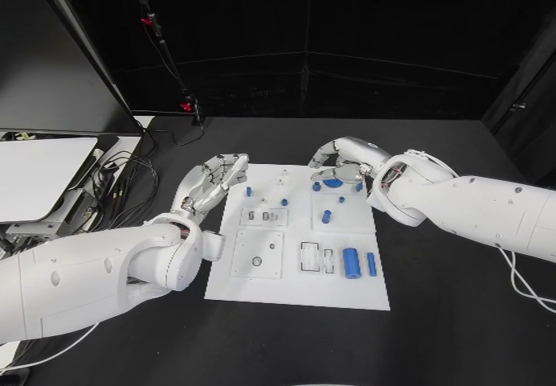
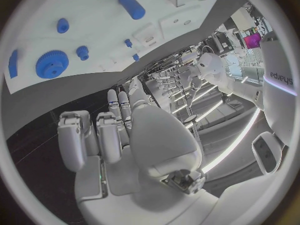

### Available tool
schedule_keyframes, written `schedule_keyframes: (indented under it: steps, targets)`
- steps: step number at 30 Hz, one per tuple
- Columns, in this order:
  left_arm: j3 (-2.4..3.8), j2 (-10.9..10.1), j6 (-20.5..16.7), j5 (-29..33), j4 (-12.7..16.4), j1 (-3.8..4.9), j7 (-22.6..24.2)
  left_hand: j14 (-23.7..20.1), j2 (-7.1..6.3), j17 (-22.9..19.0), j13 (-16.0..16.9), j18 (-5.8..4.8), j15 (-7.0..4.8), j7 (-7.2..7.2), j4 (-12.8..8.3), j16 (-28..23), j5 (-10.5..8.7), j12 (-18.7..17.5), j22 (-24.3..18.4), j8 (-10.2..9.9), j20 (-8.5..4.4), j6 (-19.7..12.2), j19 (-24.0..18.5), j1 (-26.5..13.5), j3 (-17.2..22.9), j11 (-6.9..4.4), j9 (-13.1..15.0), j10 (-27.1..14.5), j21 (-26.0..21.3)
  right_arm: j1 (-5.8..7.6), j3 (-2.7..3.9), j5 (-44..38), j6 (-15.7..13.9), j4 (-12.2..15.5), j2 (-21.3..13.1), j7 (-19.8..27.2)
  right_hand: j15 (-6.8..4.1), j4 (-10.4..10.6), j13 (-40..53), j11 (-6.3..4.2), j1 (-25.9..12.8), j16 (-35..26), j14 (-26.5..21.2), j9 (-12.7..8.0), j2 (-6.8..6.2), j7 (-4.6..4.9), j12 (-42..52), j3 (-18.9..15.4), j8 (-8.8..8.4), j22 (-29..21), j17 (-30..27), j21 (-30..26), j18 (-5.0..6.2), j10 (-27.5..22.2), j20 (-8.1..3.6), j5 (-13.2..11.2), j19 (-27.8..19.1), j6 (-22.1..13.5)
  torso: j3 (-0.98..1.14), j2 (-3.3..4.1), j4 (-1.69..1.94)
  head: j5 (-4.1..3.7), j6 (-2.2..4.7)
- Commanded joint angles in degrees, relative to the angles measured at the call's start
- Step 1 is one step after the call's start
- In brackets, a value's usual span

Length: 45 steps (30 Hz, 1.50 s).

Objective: Assemble the parts on the task board

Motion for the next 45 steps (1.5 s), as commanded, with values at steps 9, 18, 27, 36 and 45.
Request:
schedule_keyframes:
  steps: [9,18,27,36,45]
  targets:
    - [0.06,-0.2,0.63,-0.84,0.24,0.21,17.84,0.38,0.59,0.03,-0.06,0.54,0.05,8.29,0.04,-0.24,0.3,-0.3,0.03,-0.24,0.05,0.43,0.33,0.15,0.29,0.04,-0.06,0.53,0.3,0.06,1.54,-12.44,3.86,-2.73,3.09,-13.13,-0.53,-0.24,0.1,-0.08,2.09,0.13,5.22,0.07,-0.35,0.24,-3.76,-0.49,-4.38,15.06,11.03,0.18,-0.4,0.82,-0.05,-0.15,6.13,1.62,0.1,0.04,0.22,-0.12,-0.25]
    - [0.06,-0.22,0.62,-0.84,0.11,0.25,17.57,0.43,0.83,0.02,-0.06,0.54,0.04,8.29,0.03,-0.27,0.35,-0.39,-0.01,-0.33,0.04,0.45,0.29,0.15,0.29,0.04,-0.06,0.53,0.25,-0.09,1.68,-15.36,7.8,-4.09,4.6,-16.63,-0.23,0.05,0.1,0.26,2.25,-0.28,4.8,0.06,-0.49,0.04,-5.31,-0.85,-6.37,15.06,9.12,0.18,-0.4,1.03,0.24,-0.15,6.13,1.62,0.13,-0.04,0.2,-0.13,-0.72]
    - [0.06,-0.3,0.62,-0.84,-0.08,0.27,17.31,0.45,1.13,0.01,-0.06,0.52,0.04,8.3,0.01,-0.31,0.42,-0.5,-0.03,-0.45,0.03,0.45,0.27,0.18,0.28,0.04,-0.07,0.52,0.24,-0.19,1.7,-16.14,11.41,-4.6,5.19,-18.24,0.25,0.62,0.2,0.59,1.8,-0.54,4.57,0.11,-0.43,-0.02,-5.86,-1.18,-7.51,14.82,8.1,0.1,-0.34,1.95,0.59,-0.15,5.96,1.87,0.12,-0.13,0.23,-0.08,-1.37]
    - [0.06,-0.29,0.7,-0.84,-0.21,0.27,17.1,0.48,1.48,0.0,-0.05,0.51,0.04,8.3,0.0,-0.35,0.45,-0.58,-0.04,-0.56,0.02,0.46,0.27,0.18,0.27,0.04,-0.07,0.54,0.26,-0.49,1.69,-16.18,12.67,-6.63,6.87,-18.42,0.32,0.64,0.18,0.65,1.86,-0.57,4.55,0.12,-0.43,-0.06,-6.07,-1.2,-7.78,14.65,8.01,0.04,-0.3,2.08,0.7,-0.14,5.84,1.96,0.07,-0.23,0.32,0.02,-1.87]
    - [0.06,-0.36,0.86,-0.84,-0.13,0.31,16.88,0.5,1.77,0.0,-0.04,0.5,0.04,8.3,-0.01,-0.38,0.52,-0.63,-0.07,-0.63,0.02,0.5,0.23,0.18,0.25,0.04,-0.06,0.58,0.23,-0.73,1.69,-16.18,14.72,-7.77,7.8,-19.23,0.15,0.45,0.14,0.57,2.43,-0.58,4.56,0.15,-0.24,-0.01,-6.78,-1.0,-8.44,14.53,8.03,0.0,-0.26,2.0,0.72,-0.14,5.74,2.23,-0.01,-0.29,0.31,-0.12,-2.42]
